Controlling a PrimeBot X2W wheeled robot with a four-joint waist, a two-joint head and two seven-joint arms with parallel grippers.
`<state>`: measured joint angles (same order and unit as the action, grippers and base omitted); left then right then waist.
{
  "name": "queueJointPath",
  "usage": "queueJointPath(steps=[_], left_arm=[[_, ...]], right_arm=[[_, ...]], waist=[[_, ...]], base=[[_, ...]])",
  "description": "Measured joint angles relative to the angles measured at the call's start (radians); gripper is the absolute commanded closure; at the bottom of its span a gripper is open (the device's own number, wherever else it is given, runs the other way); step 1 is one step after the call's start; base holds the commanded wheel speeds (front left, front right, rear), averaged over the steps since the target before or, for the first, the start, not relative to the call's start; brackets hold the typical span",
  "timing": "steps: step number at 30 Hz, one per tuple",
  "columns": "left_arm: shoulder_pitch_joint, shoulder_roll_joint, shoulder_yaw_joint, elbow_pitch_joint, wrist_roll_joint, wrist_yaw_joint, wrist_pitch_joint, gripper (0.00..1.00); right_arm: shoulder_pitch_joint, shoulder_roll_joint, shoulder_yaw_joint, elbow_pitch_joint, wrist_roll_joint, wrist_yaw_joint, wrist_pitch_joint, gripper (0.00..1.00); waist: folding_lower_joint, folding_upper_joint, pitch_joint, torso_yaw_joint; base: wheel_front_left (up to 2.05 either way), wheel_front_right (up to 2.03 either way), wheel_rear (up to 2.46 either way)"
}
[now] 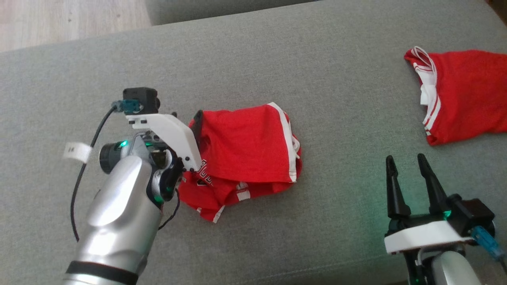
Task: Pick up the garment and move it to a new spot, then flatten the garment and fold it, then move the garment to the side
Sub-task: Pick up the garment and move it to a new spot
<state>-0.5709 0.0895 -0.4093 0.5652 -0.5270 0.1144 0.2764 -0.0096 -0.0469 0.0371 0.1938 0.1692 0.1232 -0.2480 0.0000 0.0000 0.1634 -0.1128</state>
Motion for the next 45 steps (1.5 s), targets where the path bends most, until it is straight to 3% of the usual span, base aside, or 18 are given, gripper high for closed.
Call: queueJointPath(steps=[5, 10, 20, 25, 30, 33, 45], left_arm=[[0.004, -0.001, -0.001, -0.011, 0.031, 0.001, -0.141, 0.0], [0.097, -0.006, 0.0, -0.164, 0.028, 0.014, -0.23, 0.0], [0.519, 0.035, -0.008, -0.476, 0.071, 0.142, -0.356, 0.0], [0.635, 0.069, -0.009, -0.501, 0.119, 0.2, -0.421, 0.0], [0.688, 0.109, 0.008, -0.48, 0.156, 0.229, -0.478, 0.0], [0.713, 0.121, 0.025, -0.458, 0.166, 0.227, -0.509, 0.0], [0.734, 0.115, 0.142, -0.403, 0.236, 0.093, -0.526, 0.0]], right_arm=[[0.011, 0.0, -0.02, 0.001, 0.0, 0.0, 0.0, 0.0], [0.058, 0.0, -0.047, 0.001, -0.004, 0.0, 0.0, 0.0], [0.112, 0.002, -0.07, -0.016, -0.032, 0.0, 0.0, 0.0], [0.134, 0.002, -0.08, -0.021, -0.049, 0.0, 0.0, 0.0], [0.149, 0.003, -0.082, -0.026, -0.049, 0.0, 0.0, 0.0], [0.149, 0.003, -0.082, -0.026, -0.049, 0.0, 0.0, 0.0], [0.174, 0.003, -0.081, -0.002, -0.049, 0.0, 0.0, 0.0]], waist=[[0.0, 0.0, -0.026, 0.015], [0.0, 0.0, -0.066, 0.042], [0.0, 0.0, -0.127, 0.117], [0.0, 0.0, -0.14, 0.159], [0.0, 0.0, -0.149, 0.191], [0.0, 0.0, -0.154, 0.213], [0.0, 0.0, -0.173, 0.23]], base=[[0.0, 0.0, 0.0], [0.0, 0.0, 0.0], [0.0, 0.0, 0.0], [0.0, 0.0, 0.0], [0.0, 0.0, 0.0], [0.0, 0.0, 0.0], [0.0, 0.0, 0.0]])
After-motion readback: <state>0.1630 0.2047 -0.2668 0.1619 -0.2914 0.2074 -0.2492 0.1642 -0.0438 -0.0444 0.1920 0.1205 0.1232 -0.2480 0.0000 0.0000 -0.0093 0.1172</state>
